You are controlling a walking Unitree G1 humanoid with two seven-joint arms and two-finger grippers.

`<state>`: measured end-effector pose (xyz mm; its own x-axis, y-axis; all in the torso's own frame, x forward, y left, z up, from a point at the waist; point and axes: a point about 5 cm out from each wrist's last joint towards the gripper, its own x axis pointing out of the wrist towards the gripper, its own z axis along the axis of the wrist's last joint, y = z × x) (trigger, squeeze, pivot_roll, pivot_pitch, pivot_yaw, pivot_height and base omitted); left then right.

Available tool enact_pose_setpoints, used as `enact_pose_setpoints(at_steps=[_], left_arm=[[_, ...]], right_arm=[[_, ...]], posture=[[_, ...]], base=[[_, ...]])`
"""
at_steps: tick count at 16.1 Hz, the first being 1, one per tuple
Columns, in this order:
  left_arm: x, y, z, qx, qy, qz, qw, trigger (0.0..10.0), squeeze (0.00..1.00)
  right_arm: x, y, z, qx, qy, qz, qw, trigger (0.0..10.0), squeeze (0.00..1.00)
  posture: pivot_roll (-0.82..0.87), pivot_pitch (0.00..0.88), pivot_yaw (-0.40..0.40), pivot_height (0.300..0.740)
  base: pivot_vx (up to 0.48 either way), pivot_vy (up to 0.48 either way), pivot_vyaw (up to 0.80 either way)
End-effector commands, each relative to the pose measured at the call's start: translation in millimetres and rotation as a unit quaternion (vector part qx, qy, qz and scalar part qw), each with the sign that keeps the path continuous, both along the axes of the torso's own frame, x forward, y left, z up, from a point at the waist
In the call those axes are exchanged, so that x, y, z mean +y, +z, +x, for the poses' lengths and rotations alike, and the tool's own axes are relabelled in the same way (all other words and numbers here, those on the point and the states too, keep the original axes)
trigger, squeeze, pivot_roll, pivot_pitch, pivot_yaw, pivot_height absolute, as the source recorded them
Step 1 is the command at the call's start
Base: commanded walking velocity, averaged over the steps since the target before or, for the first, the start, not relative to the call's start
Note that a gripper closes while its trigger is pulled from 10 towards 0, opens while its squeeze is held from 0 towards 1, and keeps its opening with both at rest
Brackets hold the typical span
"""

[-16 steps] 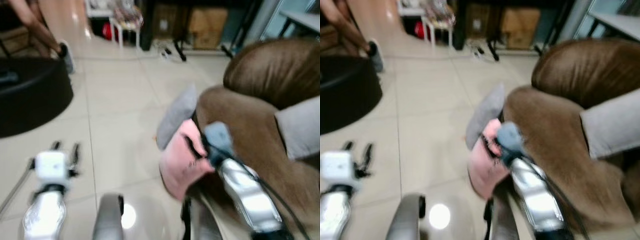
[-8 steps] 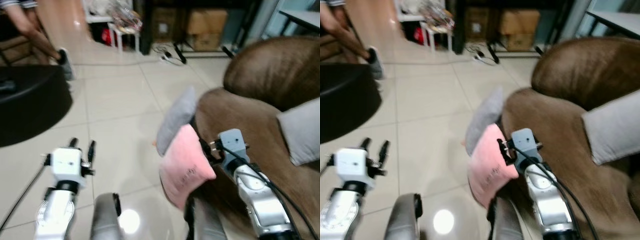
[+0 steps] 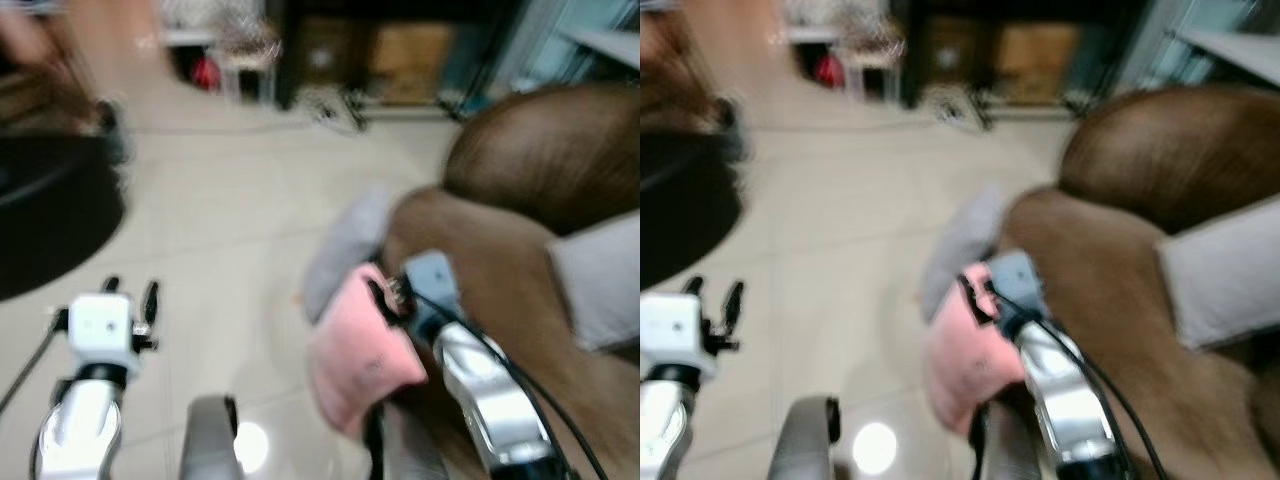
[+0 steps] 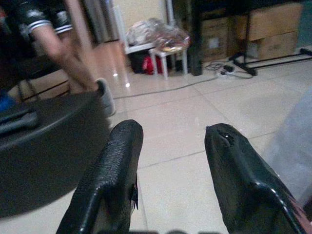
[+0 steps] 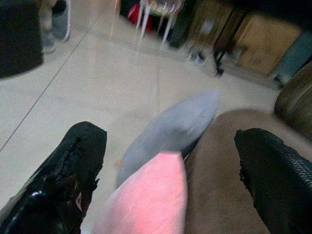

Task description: Move the pillow to the sofa from floor

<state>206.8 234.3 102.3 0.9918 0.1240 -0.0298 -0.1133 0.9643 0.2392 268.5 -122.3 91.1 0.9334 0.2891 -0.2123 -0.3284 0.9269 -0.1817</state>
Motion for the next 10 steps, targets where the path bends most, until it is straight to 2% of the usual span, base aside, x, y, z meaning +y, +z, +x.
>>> enact_pose_setpoints(at_steps=[1,4,9,10], left_arm=[[-12.6,-0.7,1.3,0.0,-0.019,-0.011,1.0,10.0,0.0],[-12.9,-0.5,0.9,0.002,-0.019,-0.012,1.0,10.0,0.0],[-13.7,-1.3,0.6,0.006,-0.021,-0.005,1.0,10.0,0.0],[-13.7,-1.5,1.0,0.007,-0.021,0.001,1.0,10.0,0.0]], right_arm=[[-18.7,-7.8,-3.4,0.02,-0.017,-0.02,0.999,10.0,0.0],[-16.0,-8.6,-4.8,0.022,-0.011,-0.018,1.0,10.0,0.0],[-21.1,-12.5,-3.2,0.039,-0.016,-0.015,0.999,10.0,0.0],[-20.5,-14.9,-3.0,0.049,-0.007,-0.018,0.999,10.0,0.0]], posture=[[0.02,0.0,-0.09,0.521],[0.02,0.0,-0.092,0.521],[0.03,0.0,-0.091,0.521],[0.03,0.0,-0.091,0.521]], base=[[0.36,0.0,0.0],[0.36,0.0,0.69],[0.345,0.0,0.0],[0.0,0.0,0.0]])
